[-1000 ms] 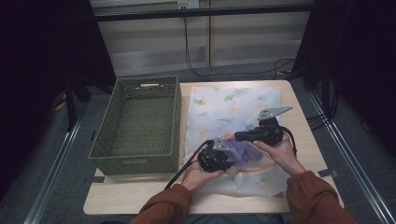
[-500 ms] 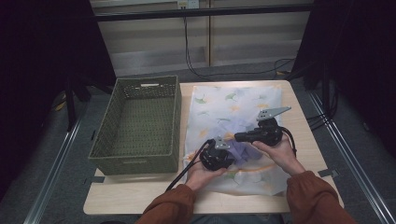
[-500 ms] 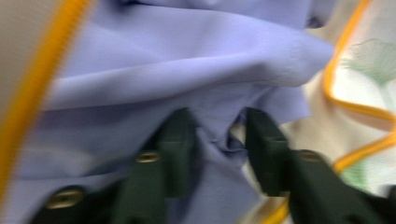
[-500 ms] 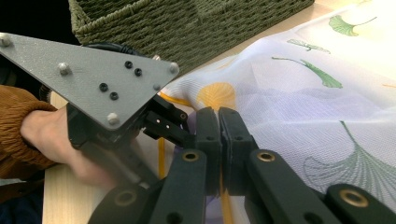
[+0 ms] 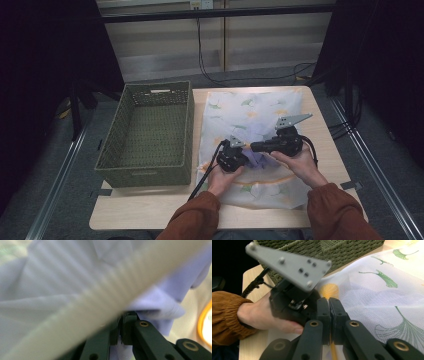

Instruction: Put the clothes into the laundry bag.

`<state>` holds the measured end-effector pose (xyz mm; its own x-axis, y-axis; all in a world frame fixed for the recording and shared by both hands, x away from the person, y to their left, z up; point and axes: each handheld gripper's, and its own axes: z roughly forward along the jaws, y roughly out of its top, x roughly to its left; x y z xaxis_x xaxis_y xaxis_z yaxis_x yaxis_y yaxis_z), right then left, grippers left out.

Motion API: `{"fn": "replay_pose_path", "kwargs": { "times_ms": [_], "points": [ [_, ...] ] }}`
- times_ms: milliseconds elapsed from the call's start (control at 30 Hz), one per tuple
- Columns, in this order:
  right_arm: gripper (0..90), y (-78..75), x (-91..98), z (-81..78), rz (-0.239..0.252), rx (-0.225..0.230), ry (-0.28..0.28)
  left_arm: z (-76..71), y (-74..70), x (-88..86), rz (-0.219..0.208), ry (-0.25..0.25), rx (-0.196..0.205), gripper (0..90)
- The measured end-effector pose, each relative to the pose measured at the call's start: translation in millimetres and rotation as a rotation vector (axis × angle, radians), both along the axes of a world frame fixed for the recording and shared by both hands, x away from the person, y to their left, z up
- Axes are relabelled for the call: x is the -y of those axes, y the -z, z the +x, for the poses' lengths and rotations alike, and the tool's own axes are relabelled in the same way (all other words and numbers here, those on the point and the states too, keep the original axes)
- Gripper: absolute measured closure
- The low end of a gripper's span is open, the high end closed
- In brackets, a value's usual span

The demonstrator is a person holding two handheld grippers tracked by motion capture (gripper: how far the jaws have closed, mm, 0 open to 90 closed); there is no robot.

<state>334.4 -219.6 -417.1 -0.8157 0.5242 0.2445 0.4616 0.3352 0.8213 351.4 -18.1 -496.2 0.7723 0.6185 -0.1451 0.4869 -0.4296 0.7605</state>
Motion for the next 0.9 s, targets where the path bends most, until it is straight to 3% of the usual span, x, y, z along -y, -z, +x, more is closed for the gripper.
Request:
{"fn": "replay_pose_path", "kwargs": {
  "times_ms": [100,233,333,500,600,667,733,900],
  "points": [
    [88.2,-0.3,0.6,0.1,0.0,-0.002,0.0,7.0,-1.8,1.7,-0.041,-0.042,0.013,86.8],
    [88.2,-0.3,0.8,-0.1,0.003,-0.003,-0.003,10.3,-1.6,2.2,-0.051,-0.066,0.027,86.8],
    [88.3,0.9,0.6,0.1,0.005,-0.01,-0.01,13.3,-0.2,2.7,-0.063,-0.111,0.043,86.8],
    [88.3,7.2,0.9,1.1,0.007,-0.032,-0.021,17.6,5.8,3.1,-0.071,-0.127,0.029,85.2],
    [88.3,8.3,1.1,1.4,0.008,-0.038,-0.02,17.5,6.3,3.3,-0.055,-0.11,0.023,83.3],
    [88.3,10.8,3.0,2.8,0.007,-0.041,-0.012,16.5,6.3,3.8,-0.065,-0.111,0.01,75.6],
    [88.3,13.1,5.0,4.3,0.003,-0.043,0.0,14.1,6.0,4.9,-0.06,-0.098,0.006,73.9],
    [88.3,14.9,9.8,6.6,0.007,-0.051,0.021,9.5,3.3,1.8,-0.059,-0.042,0.003,66.8]
  ]
}}
